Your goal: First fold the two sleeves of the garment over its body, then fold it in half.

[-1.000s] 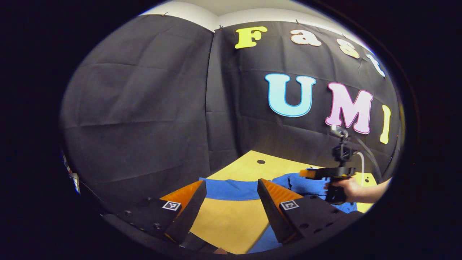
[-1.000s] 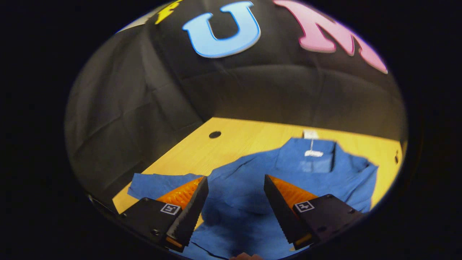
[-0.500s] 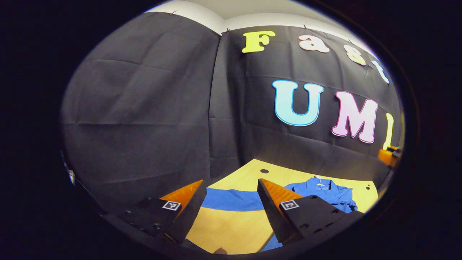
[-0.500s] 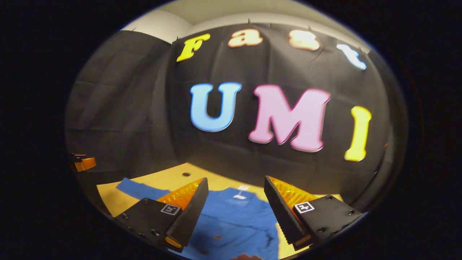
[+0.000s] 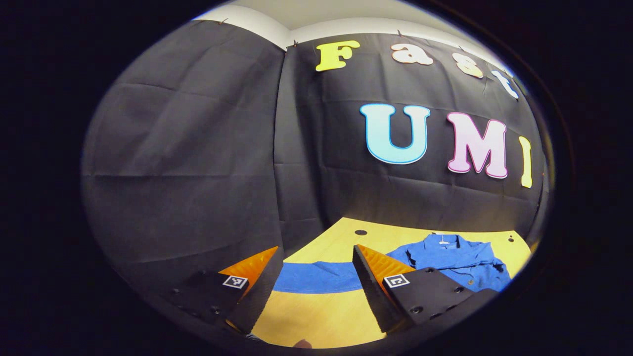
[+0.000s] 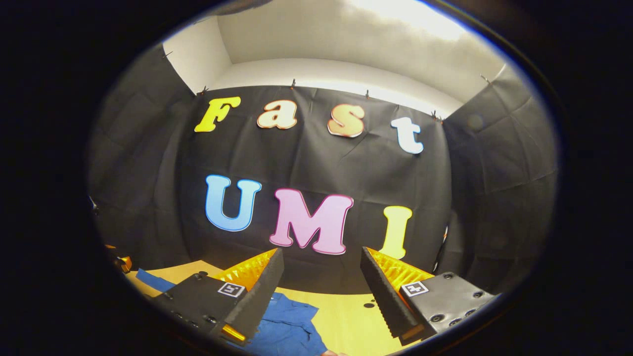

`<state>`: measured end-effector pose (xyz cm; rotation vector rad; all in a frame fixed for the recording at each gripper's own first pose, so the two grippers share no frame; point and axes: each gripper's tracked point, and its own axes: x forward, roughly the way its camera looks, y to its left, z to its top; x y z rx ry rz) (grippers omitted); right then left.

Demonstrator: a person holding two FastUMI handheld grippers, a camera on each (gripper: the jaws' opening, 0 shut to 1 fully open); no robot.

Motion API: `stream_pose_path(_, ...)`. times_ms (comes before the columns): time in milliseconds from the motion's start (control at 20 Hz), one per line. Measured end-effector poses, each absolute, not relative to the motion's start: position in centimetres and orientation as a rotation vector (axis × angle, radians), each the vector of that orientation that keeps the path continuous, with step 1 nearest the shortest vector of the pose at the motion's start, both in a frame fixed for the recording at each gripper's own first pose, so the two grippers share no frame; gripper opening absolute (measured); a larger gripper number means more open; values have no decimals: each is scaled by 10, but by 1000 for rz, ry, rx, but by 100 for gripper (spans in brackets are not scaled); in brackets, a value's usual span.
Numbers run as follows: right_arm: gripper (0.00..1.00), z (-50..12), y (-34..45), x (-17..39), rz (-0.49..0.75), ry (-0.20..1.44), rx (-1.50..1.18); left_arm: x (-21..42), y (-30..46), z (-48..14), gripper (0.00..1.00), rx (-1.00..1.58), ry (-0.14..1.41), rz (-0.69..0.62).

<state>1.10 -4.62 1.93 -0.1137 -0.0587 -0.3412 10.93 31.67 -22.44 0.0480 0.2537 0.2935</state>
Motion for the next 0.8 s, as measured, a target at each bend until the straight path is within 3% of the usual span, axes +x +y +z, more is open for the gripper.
stream_pose_path(250, 90, 40, -20, -18, -340, -41, -113, 151, 371, -283, 82, 89, 365, 360)
stream_pose_path(300, 99, 37, -22, -17, -349, -33, -125, 157, 382, -295, 83, 95, 393, 375)
stream_pose_path(450, 100, 25, -16, -17, -346, 14, -156, 168, 410, -331, 84, 76, 495, 415)
stream_pose_path(700, 100, 0, -14, -10, -349, 103, -136, 188, 435, -365, 85, 33, 568, 464)
stream_pose_path(750, 93, -2, -14, -9, -351, 111, -137, 190, 439, -371, 85, 29, 582, 464)
stream_pose_path(800, 92, -2, -13, -8, -352, 115, -140, 191, 442, -376, 85, 27, 596, 462)
